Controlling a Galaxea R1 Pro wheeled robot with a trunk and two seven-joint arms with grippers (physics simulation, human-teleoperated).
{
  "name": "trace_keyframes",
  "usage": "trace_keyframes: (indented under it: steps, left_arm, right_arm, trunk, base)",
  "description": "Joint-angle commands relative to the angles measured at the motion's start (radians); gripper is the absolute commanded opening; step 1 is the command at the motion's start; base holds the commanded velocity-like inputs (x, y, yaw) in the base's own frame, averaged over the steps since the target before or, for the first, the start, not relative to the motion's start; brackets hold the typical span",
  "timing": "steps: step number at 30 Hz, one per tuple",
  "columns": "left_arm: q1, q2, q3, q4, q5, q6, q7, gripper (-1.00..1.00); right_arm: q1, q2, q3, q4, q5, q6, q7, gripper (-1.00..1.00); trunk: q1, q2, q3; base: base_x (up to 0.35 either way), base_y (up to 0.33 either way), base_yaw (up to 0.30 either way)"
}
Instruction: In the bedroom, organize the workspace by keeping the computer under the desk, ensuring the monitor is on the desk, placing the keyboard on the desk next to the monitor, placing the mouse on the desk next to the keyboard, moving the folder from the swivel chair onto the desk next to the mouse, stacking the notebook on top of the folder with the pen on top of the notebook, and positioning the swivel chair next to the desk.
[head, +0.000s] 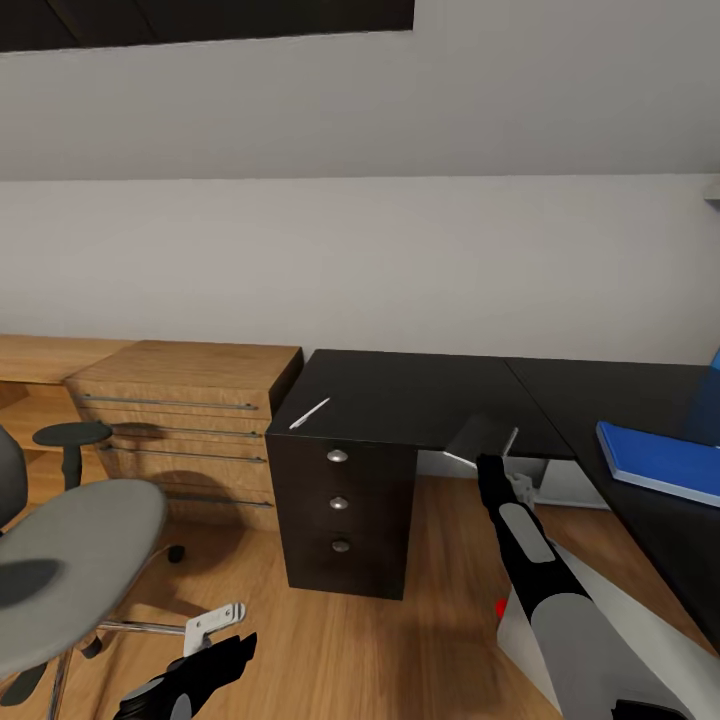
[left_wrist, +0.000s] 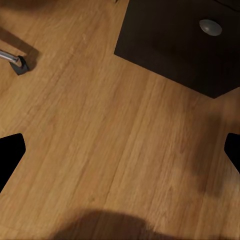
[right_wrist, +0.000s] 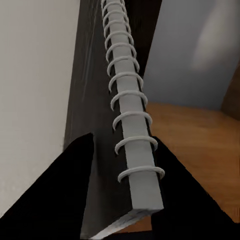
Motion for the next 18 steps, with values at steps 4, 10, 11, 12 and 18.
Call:
trace_keyframes:
  steps: [4, 10, 11, 12, 18]
  left_arm:
    - [0.000, -0.001, 0.001, -0.001, 0.011, 0.005, 0.007, 1.00]
    - [0.000, -0.001, 0.001, -0.001, 0.011, 0.005, 0.007, 1.00]
    - [0.000, -0.001, 0.001, -0.001, 0.011, 0.005, 0.007, 1.00]
    - [0.000, -0.001, 0.001, -0.001, 0.011, 0.005, 0.007, 1.00]
    - [0.000, -0.001, 0.001, -0.001, 0.011, 0.005, 0.007, 1.00]
  right_arm:
    - [0.000, 0.001, -0.001, 0.000, -0.017, -0.003, -0.003, -1.00]
    - [0.000, 0.001, -0.001, 0.000, -0.017, -0.003, -0.002, -1.00]
    - [0.000, 0.001, -0.001, 0.000, -0.017, -0.003, -0.001, -1.00]
    - [0.000, 0.001, -0.001, 0.000, -0.017, -0.003, -0.001, -1.00]
    - [0.000, 0.000, -0.001, -0.001, -0.017, -0.003, -0.001, -1.00]
  trunk:
    - [0.000, 0.000, -0.001]
    - [0.000, 0.000, -0.001]
    - [0.000, 0.000, -0.001]
    - [0.000, 0.000, -0.001]
    - [-0.008, 0.014, 0.005]
  base:
    - [0.000, 0.000, 0.000]
    - [0.000, 0.000, 0.000]
    - [0.000, 0.000, 0.000]
    - [0.000, 0.000, 0.000]
    - [0.000, 0.000, 0.000]
